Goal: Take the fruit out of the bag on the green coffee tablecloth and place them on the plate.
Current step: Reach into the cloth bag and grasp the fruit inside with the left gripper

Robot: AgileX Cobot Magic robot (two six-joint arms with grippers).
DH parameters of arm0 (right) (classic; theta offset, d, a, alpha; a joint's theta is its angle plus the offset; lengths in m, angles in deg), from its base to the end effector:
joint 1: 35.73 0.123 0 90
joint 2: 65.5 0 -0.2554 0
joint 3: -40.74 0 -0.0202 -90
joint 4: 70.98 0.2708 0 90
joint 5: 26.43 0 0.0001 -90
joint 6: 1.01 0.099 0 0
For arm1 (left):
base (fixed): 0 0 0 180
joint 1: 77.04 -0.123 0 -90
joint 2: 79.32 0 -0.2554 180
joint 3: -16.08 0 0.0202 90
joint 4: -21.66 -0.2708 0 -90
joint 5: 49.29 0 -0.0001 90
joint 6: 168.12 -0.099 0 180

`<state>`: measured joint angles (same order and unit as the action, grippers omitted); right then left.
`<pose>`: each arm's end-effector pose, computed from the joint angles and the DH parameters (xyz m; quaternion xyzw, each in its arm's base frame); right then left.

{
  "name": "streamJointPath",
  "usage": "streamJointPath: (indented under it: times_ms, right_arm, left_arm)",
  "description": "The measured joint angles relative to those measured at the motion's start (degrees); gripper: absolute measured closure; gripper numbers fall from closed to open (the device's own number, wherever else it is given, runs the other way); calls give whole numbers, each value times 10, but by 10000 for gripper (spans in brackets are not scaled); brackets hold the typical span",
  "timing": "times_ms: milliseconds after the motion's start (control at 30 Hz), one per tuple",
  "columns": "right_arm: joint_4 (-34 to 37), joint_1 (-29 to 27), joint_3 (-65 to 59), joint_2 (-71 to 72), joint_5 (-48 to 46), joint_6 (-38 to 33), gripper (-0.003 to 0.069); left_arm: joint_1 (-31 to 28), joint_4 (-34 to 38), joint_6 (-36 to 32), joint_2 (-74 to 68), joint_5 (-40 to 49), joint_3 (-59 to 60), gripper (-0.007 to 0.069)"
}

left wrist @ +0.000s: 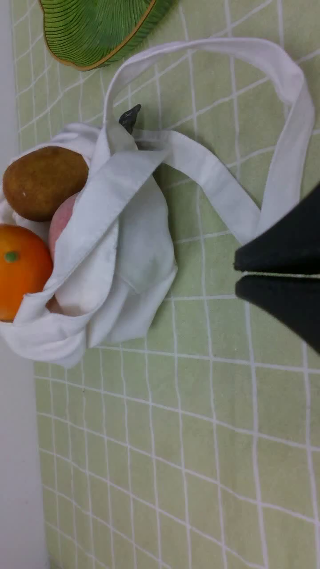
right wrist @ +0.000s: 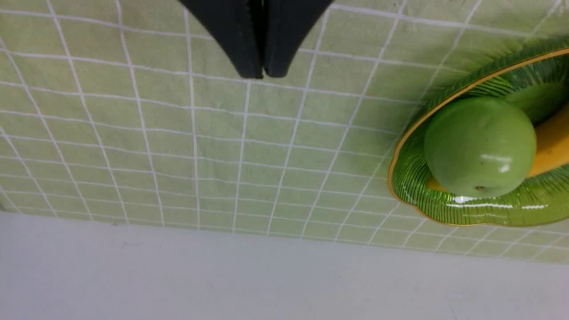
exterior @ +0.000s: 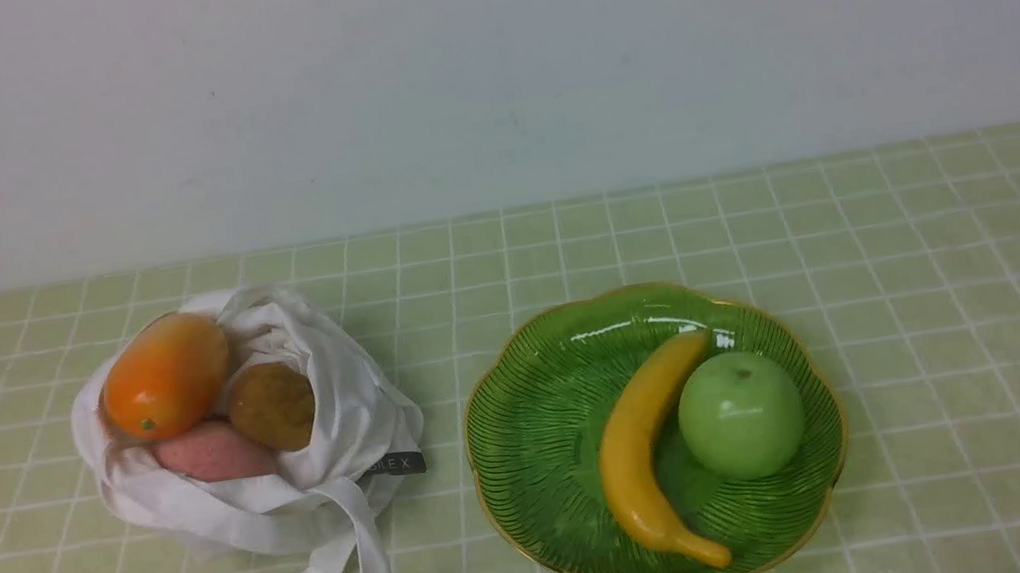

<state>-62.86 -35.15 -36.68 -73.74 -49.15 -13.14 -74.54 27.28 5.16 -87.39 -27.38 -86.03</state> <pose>0.1096 0.0065 0.1693 -0.0528 0.8080 0.0014 0.5867 0.1098 -0.0084 0.1678 0.0390 0.8069 -0.0199 0.5891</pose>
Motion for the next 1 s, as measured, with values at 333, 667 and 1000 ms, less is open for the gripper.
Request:
streamJointPath:
  times_ms: [333,667,1000]
  right_arm:
    - [0,0,0,0,0,0,671]
    - [0,0,0,0,0,1,671]
    - [0,0,0,0,0,1,671]
  left_arm:
    - [0,0,0,0,0,0,632]
    - [0,0,0,0,0,0,632]
    - [0,48,6,0,-31,1,632]
